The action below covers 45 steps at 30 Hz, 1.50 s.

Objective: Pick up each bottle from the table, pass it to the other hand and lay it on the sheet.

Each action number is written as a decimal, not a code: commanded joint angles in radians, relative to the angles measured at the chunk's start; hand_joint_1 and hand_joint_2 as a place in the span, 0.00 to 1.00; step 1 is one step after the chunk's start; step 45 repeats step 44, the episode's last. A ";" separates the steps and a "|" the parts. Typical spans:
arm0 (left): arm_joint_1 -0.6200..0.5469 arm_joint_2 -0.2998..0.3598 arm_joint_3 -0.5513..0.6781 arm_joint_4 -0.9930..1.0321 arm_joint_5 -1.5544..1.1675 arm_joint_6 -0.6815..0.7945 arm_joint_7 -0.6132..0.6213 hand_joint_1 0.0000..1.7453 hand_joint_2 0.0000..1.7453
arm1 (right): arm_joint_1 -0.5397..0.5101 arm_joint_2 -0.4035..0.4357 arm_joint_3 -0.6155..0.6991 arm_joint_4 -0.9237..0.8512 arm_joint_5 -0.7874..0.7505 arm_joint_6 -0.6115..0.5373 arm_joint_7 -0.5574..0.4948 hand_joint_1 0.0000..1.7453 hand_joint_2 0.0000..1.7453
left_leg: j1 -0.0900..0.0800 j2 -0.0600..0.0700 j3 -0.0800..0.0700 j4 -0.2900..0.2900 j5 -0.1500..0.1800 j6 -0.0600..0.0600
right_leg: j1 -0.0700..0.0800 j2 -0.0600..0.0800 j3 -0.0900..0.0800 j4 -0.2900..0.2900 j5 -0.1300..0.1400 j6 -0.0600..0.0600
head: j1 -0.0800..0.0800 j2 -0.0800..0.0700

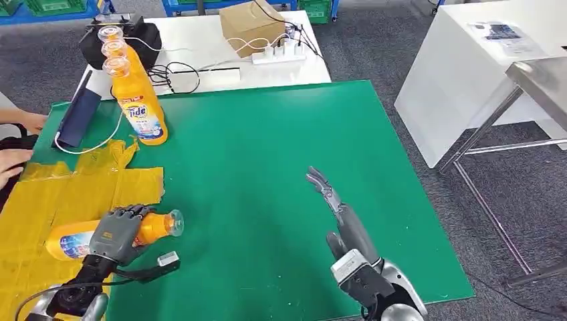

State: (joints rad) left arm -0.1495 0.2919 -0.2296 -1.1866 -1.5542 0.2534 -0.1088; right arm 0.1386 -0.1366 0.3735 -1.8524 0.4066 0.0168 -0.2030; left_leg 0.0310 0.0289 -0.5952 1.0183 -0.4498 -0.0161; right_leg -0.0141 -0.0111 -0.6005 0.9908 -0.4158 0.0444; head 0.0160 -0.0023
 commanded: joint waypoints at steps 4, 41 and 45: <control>-0.144 -0.014 0.036 0.280 -0.008 -0.003 0.079 0.00 1.00 | -0.005 0.019 -0.010 0.045 0.020 0.005 0.014 0.00 0.00 | 0.000 -0.003 0.005 -0.002 0.000 0.003 | 0.000 -0.001 0.005 -0.002 0.000 -0.002 | 0.000 0.000; 0.162 -0.298 0.412 -0.561 1.394 -0.683 -0.506 0.00 0.00 | 0.091 0.130 -0.144 -0.064 -0.021 -0.124 -0.284 0.00 0.00 | 0.000 0.000 0.003 -0.001 -0.002 0.003 | 0.000 0.003 0.003 -0.001 -0.001 -0.001 | 0.000 0.000; 0.163 -0.296 0.408 -0.566 1.382 -0.675 -0.507 0.00 0.00 | 0.092 0.129 -0.145 -0.062 -0.024 -0.117 -0.286 0.00 0.00 | 0.000 -0.002 0.003 -0.001 -0.002 0.003 | 0.000 0.002 0.003 -0.001 -0.001 -0.001 | 0.000 0.000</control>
